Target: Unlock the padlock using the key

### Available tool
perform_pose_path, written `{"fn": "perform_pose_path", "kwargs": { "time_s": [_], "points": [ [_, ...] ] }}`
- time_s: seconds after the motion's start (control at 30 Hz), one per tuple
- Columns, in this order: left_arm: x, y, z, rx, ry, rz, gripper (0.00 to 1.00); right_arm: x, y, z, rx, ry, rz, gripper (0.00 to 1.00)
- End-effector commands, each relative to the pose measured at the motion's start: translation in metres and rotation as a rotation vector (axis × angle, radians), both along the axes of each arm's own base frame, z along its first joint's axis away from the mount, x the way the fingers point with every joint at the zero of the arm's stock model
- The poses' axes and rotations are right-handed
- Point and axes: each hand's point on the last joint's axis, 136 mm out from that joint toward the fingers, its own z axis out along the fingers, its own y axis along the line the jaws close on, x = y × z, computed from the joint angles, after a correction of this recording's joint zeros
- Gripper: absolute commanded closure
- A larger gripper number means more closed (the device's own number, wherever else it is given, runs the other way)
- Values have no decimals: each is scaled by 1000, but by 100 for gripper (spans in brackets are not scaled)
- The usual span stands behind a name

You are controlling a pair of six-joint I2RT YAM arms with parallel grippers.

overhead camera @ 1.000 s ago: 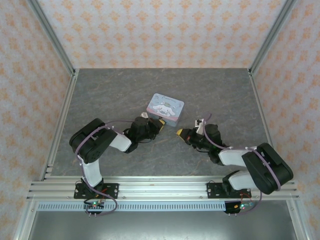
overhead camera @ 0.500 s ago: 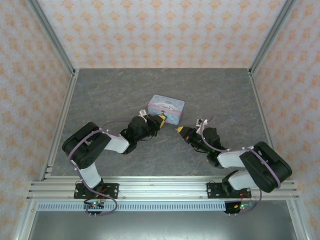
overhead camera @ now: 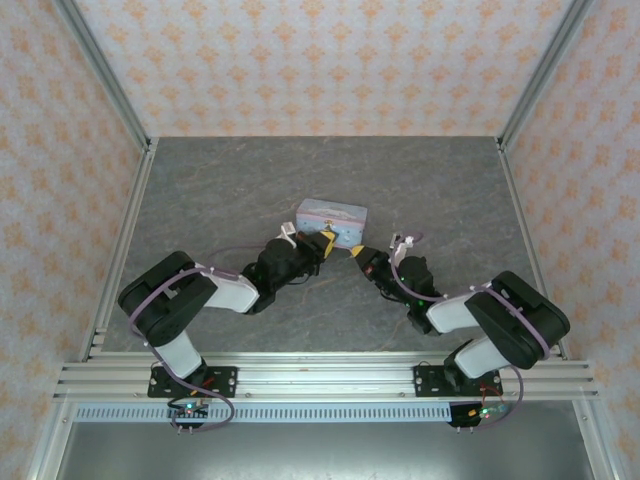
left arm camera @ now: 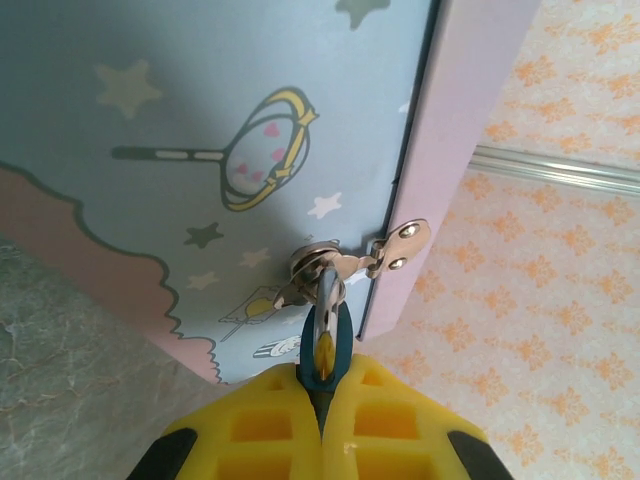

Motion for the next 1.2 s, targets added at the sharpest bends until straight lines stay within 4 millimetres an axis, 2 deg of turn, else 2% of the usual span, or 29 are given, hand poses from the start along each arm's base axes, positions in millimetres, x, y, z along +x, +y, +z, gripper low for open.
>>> {"fn": "perform_pose_path", "kwargs": {
  "time_s": [0.0, 0.6, 1.17],
  "points": [
    [2, 3, 21, -59, -46, 47, 100, 12, 3, 29, 57, -77, -33, 100],
    [-3, 2, 29, -60, -45, 56, 100, 17, 17, 37, 81, -73, -6, 100],
    [-4, 1, 28, -53, -46, 49, 100, 20, 25, 42, 93, -72, 10, 100]
  ]
}}
